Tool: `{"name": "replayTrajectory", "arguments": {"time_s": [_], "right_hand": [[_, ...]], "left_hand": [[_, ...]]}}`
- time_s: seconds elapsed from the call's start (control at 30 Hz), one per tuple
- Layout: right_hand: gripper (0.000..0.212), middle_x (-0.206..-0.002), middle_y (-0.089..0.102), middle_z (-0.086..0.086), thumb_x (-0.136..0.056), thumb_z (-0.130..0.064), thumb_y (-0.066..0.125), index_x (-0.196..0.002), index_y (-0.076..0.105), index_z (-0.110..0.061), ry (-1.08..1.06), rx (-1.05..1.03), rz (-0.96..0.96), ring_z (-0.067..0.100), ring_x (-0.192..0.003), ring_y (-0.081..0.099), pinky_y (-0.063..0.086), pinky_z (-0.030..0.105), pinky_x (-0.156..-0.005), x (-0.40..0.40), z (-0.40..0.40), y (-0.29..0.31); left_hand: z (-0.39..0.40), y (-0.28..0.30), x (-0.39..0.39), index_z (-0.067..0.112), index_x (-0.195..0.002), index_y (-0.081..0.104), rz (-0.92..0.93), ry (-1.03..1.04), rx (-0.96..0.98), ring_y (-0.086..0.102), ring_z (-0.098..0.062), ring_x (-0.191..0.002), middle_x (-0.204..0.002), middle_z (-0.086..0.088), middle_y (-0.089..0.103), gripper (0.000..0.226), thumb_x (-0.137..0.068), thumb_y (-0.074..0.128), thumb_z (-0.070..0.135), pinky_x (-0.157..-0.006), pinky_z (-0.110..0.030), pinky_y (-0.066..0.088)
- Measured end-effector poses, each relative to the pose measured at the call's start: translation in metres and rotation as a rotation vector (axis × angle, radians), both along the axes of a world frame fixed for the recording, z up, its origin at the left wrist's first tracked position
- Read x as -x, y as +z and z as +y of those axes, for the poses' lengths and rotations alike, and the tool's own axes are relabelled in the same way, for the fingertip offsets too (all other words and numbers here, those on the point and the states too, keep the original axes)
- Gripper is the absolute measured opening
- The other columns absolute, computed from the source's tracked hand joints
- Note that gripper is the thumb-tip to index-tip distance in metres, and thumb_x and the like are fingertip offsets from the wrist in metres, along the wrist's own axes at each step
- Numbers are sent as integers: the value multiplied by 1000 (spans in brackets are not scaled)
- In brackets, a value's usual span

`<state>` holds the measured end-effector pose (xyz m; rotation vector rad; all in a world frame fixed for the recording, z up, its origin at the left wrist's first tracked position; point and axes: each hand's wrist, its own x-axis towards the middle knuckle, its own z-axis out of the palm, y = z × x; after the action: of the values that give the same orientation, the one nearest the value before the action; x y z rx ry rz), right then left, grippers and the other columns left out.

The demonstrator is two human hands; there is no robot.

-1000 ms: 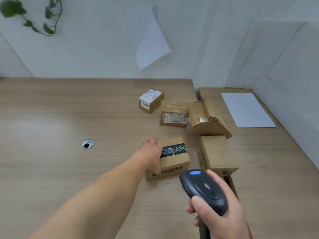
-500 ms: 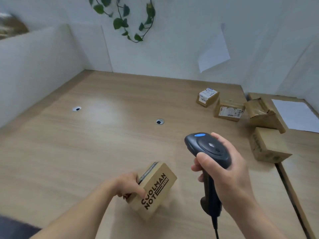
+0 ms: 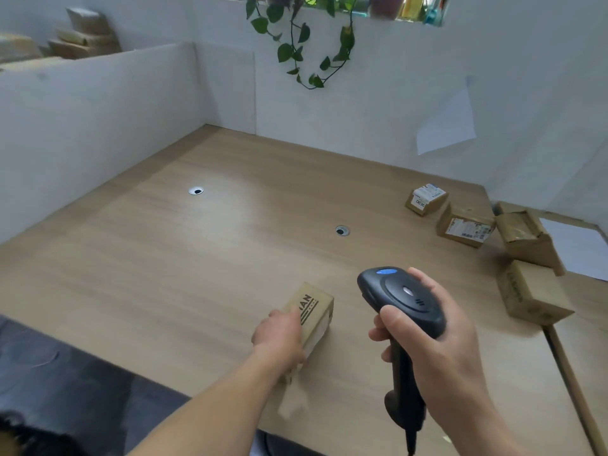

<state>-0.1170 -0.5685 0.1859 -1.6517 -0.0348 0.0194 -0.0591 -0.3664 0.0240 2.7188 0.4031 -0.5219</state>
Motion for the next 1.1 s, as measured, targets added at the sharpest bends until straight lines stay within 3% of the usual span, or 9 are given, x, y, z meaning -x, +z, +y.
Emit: {"name": "replayTrajectory", "arguments": {"time_s": [0.1, 0.17, 0.3, 0.47, 0.63, 0.7, 0.83, 1.03, 1.1], "right_hand": [[66, -85, 77, 11, -65, -21, 84, -124, 58, -35, 27, -8, -6, 25, -66, 74, 56, 31, -50, 5, 5, 4], [64, -86, 77, 10, -62, -24, 80, -121, 59, -38, 64, -23, -4, 26, -65, 73, 56, 32, -51, 4, 13, 6], [69, -96, 78, 2, -61, -25, 90, -121, 58, -42, 221, -41, -1, 27, -72, 75, 56, 32, -52, 2, 41, 8], [83, -100, 77, -10, -43, -42, 85, -121, 60, -40, 491, -30, -65, 16, -80, 77, 54, 18, -58, 6, 83, 22], [86, -102, 76, -12, -40, -47, 84, -122, 60, -42, 741, -47, -129, 10, -85, 75, 55, 18, -59, 19, 116, 45], [81, -102, 76, -15, -41, -41, 86, -118, 61, -42, 822, -66, -152, 5, -86, 75, 56, 18, -60, 25, 127, 53], [68, -102, 75, -20, -51, -31, 86, -114, 62, -42, 944, -97, -201, 7, -88, 75, 55, 17, -59, 35, 147, 62], [60, -101, 75, -20, -58, -19, 82, -102, 68, -57, 1043, -130, -259, 8, -87, 74, 54, 16, -59, 51, 175, 65], [59, -102, 75, -21, -58, -22, 83, -107, 68, -51, 1059, -132, -263, 9, -89, 74, 54, 17, -59, 54, 184, 65]], "left_hand": [[42, 15, 1, 27, -129, 39, -29, 274, 442, 64, -21, -104, -115, 4, 63, 82, -65, 89, 39, -84, -35, 58], [75, 38, 10, 29, -134, 40, -112, 417, 748, 70, -21, -95, -112, 0, 69, 89, -63, 94, 27, -67, -33, 59], [131, 103, 36, 44, -135, 45, -216, 442, 892, 71, -27, -94, -110, -8, 74, 89, -59, 88, 28, -71, -39, 48], [196, 185, 85, 47, -130, 52, -210, 388, 846, 73, -29, -95, -112, -6, 75, 77, -67, 82, 14, -76, -47, 56], [233, 252, 138, 46, -131, 55, -189, 424, 638, 70, -36, -109, -114, -2, 76, 74, -69, 83, 18, -89, -52, 54], [239, 270, 158, 48, -127, 57, -167, 449, 571, 70, -33, -110, -114, 0, 75, 70, -70, 86, 18, -92, -55, 56], [242, 293, 188, 43, -131, 59, -143, 529, 502, 71, -23, -103, -111, 1, 76, 64, -81, 81, 9, -72, -40, 58], [256, 305, 221, 40, -139, 57, -168, 607, 437, 73, -29, -102, -114, -5, 75, 71, -80, 82, 9, -81, -48, 61], [263, 307, 230, 40, -139, 57, -176, 618, 441, 74, -28, -101, -116, -7, 74, 70, -81, 81, 8, -80, -47, 62]]}}
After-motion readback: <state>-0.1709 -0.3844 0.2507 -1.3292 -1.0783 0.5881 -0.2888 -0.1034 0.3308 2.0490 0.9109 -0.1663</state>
